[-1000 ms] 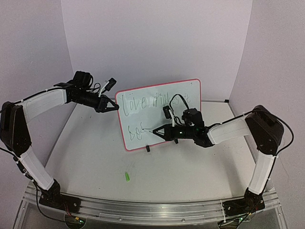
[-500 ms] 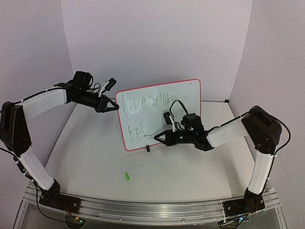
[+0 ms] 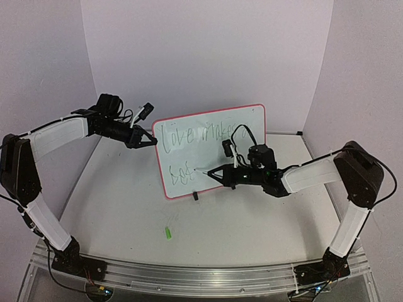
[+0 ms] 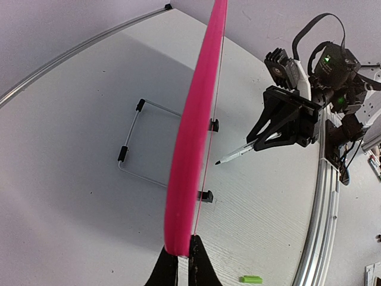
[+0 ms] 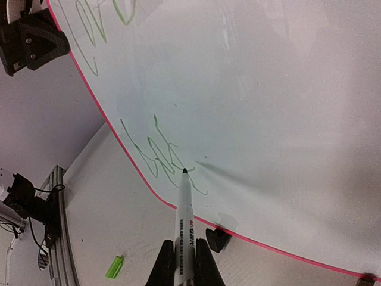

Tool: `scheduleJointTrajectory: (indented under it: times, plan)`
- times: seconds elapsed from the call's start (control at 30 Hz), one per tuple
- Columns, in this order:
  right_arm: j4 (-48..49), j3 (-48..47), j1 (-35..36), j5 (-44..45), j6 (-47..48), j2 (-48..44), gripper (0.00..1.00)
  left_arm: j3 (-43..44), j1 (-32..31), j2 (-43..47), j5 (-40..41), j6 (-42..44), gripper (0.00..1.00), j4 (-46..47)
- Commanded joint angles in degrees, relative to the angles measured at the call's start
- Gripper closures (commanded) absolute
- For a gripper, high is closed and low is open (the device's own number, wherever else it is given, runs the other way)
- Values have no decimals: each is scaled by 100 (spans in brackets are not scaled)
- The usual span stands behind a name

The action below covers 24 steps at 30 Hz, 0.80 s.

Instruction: Write a sentence on the whiteboard

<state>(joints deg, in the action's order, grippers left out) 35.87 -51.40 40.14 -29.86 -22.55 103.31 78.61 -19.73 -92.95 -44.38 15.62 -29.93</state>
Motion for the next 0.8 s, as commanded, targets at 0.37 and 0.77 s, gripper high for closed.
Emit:
scheduleJointTrajectory:
  times: [0.37,0.77]
  plan:
    - [164,-190,-25,209,-70,164,100,-12,-154,-16,105,192,100,-267]
    - [121,-71,-31,712,-98,28,100,-12,-154,1,114,193,100,-281]
